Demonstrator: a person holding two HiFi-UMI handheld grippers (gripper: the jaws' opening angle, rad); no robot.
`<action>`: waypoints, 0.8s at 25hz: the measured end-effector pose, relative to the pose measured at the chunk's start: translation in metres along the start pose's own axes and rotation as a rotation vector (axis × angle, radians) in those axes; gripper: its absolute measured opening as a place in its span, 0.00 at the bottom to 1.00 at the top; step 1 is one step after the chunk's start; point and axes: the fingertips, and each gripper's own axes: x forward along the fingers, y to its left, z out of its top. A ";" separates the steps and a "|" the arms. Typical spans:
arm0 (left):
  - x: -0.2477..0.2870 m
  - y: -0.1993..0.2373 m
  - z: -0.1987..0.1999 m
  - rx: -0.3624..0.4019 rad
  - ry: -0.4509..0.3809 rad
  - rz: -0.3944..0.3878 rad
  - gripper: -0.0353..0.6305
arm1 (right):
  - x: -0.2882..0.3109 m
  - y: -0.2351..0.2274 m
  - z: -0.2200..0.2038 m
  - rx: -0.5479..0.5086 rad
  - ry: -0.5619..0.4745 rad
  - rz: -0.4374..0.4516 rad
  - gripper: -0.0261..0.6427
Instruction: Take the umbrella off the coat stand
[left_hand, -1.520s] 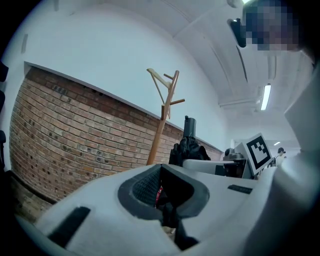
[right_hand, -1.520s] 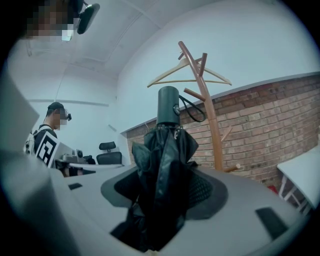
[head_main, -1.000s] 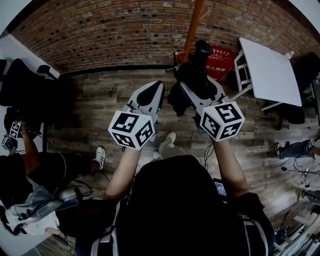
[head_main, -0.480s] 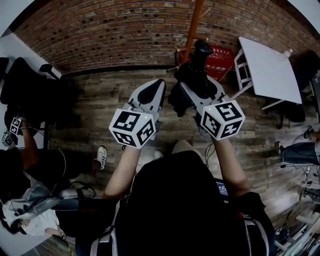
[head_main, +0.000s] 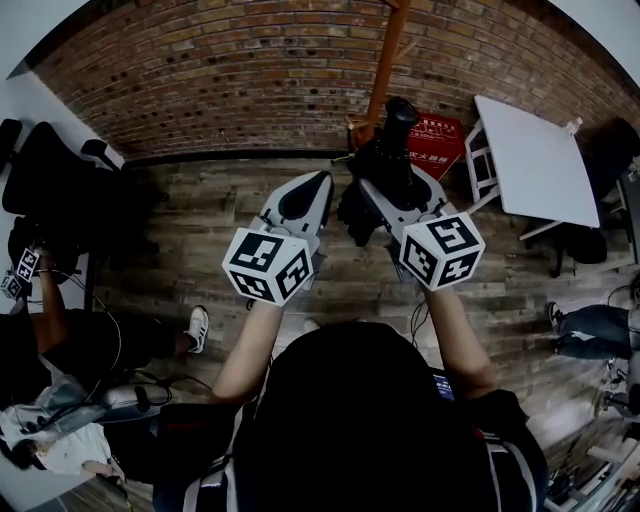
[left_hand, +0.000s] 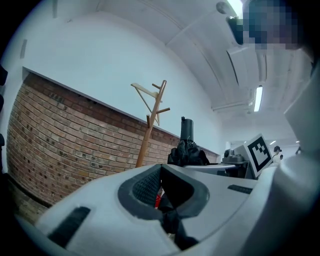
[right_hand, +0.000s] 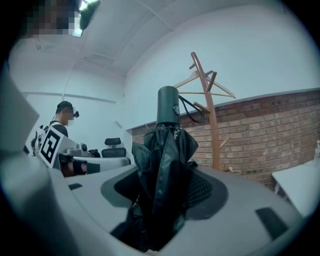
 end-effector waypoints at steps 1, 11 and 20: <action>0.003 -0.002 -0.001 -0.002 0.001 0.003 0.08 | -0.001 -0.003 0.000 0.001 0.002 0.001 0.43; 0.014 -0.011 -0.013 -0.025 0.001 0.039 0.08 | -0.010 -0.020 -0.010 -0.006 0.033 0.022 0.43; 0.014 -0.020 -0.018 -0.032 0.001 0.049 0.08 | -0.018 -0.021 -0.014 0.001 0.033 0.033 0.43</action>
